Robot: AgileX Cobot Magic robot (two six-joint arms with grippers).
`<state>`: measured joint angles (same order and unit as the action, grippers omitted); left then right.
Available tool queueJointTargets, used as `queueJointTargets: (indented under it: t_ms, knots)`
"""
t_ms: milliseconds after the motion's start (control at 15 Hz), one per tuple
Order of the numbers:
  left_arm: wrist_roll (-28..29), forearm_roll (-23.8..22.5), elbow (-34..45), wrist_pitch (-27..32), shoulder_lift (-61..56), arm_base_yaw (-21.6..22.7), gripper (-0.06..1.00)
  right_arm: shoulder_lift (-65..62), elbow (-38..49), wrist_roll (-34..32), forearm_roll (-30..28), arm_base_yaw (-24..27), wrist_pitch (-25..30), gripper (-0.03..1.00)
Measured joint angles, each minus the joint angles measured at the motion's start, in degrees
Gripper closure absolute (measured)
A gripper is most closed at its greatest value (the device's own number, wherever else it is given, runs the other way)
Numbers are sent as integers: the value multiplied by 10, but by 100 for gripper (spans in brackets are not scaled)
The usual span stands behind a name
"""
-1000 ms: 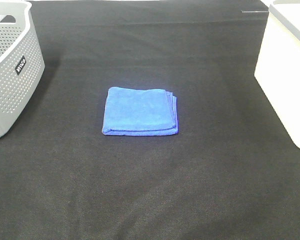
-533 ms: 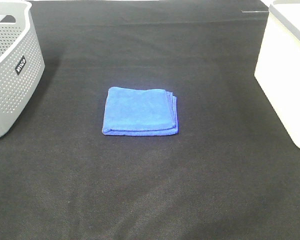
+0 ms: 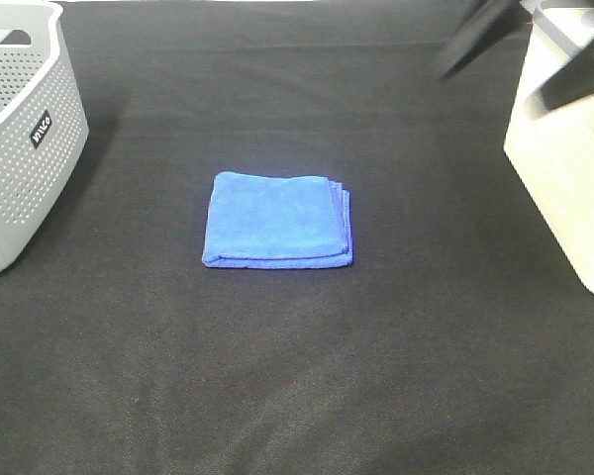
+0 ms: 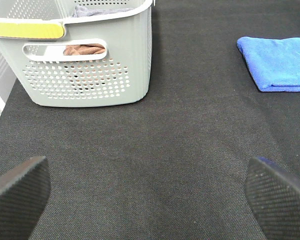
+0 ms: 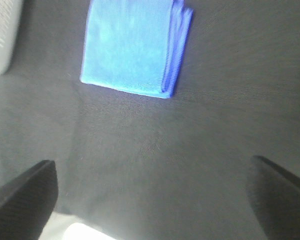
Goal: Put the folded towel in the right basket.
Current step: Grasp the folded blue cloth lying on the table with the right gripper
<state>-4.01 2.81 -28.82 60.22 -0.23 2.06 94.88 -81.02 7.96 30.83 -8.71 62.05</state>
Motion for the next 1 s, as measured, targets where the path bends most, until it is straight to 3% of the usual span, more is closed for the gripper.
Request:
queueJointTargets:
  t_ms: [467, 1000]
  knots:
    - [0, 0, 0, 0, 0, 0, -5, 343, -182, 41, 105, -7, -27, -1]
    - [0, 0, 0, 0, 0, 0, -5, 442, -227, 56, 151, -25, -54, -1]
